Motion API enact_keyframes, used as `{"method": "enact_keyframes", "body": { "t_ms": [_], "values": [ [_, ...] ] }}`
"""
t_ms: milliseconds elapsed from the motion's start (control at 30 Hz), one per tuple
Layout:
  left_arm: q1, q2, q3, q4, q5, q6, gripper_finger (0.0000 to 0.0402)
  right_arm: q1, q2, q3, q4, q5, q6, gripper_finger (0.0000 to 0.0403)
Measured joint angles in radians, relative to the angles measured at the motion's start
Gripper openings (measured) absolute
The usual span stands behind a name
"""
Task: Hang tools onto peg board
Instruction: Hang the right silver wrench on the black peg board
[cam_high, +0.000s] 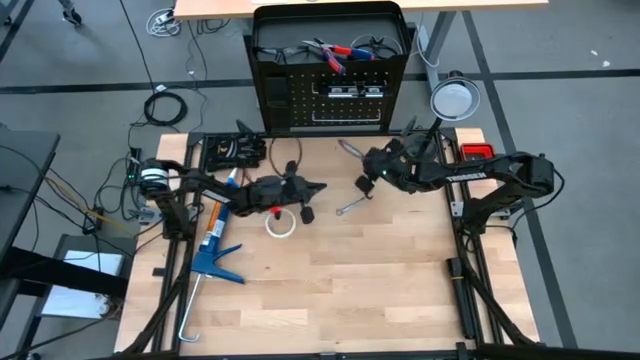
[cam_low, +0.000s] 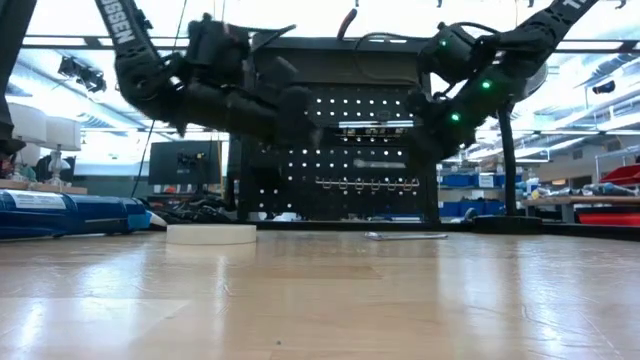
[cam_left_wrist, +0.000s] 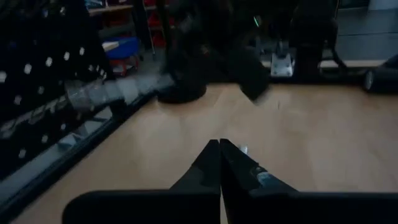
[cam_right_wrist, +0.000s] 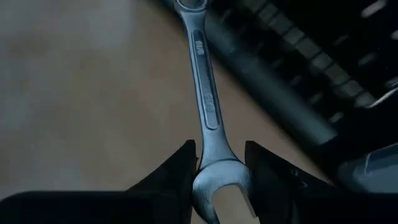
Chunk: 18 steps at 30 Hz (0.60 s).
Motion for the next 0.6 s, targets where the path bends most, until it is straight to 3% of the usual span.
{"method": "enact_keyframes", "body": {
  "t_ms": [200, 600],
  "values": [
    [-0.020, -0.025, -0.096, 0.071, 0.000, -0.048, 0.0000, -0.082, 0.004, 0.037, 0.052, 0.102, 0.001, 0.0128],
    [-0.060, -0.026, -0.138, 0.113, -0.017, 0.003, 0.0000, -0.115, 0.013, 0.047, 0.235, 0.154, -0.041, 0.0128]
  ]
}}
